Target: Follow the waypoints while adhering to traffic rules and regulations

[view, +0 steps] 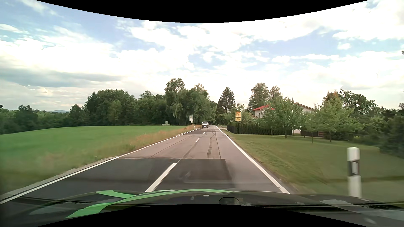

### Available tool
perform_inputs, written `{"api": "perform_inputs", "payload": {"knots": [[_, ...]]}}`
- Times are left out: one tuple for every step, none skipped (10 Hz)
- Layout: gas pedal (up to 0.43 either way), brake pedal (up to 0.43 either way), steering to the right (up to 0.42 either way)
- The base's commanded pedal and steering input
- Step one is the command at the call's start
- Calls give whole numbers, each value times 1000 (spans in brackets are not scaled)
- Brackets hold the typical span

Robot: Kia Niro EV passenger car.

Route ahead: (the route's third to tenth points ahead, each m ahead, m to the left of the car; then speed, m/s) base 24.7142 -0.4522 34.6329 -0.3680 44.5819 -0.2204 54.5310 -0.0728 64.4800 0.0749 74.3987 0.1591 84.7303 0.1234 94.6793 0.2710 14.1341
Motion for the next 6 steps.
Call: {"api": "perform_inputs", "payload": {"knots": [[189,0,-1],[189,0,0],[189,0,0],[189,0,0],[189,0,1],[189,0,1]]}}
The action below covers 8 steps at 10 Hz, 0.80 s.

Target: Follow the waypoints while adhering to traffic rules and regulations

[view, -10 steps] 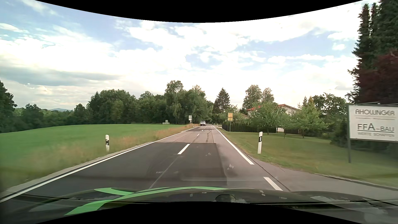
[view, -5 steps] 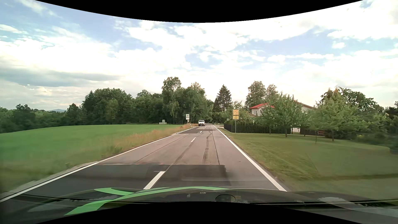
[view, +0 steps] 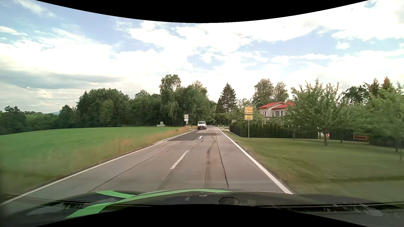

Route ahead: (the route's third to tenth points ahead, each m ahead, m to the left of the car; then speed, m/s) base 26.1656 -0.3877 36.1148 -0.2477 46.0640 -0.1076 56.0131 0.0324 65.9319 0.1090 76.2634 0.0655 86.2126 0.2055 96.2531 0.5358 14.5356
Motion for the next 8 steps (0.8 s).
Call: {"api": "perform_inputs", "payload": {"knots": [[189,0,1],[177,0,1],[177,0,1],[169,0,1],[118,0,1],[118,0,1],[118,0,1],[118,0,1]]}}
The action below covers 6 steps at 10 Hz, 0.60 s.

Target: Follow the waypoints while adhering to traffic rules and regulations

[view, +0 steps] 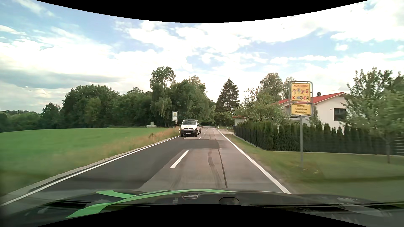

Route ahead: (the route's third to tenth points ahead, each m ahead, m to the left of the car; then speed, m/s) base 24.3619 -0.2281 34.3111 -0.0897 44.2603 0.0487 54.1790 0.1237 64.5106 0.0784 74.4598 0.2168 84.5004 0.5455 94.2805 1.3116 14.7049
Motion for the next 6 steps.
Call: {"api": "perform_inputs", "payload": {"knots": [[118,0,1],[110,0,1],[87,0,1],[0,0,0],[0,0,0],[0,0,0]]}}
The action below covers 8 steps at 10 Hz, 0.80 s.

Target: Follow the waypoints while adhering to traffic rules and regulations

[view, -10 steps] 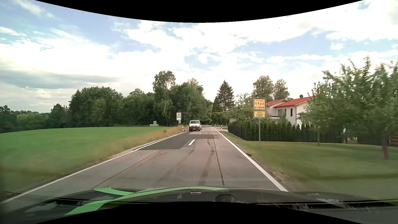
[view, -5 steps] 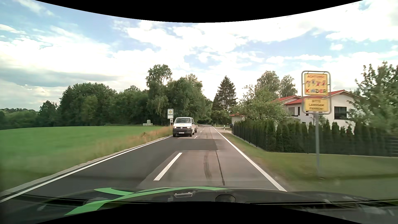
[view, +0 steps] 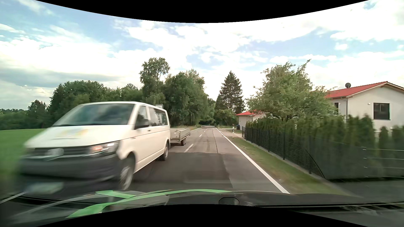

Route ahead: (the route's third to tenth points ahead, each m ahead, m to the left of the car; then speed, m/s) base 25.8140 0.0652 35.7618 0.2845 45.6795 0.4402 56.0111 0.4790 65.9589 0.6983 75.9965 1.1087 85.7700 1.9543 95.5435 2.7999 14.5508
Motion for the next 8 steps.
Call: {"api": "perform_inputs", "payload": {"knots": [[0,0,0],[0,0,0],[0,0,-1],[0,0,-1],[0,0,-1],[0,0,-1],[28,0,-1],[67,0,-1]]}}
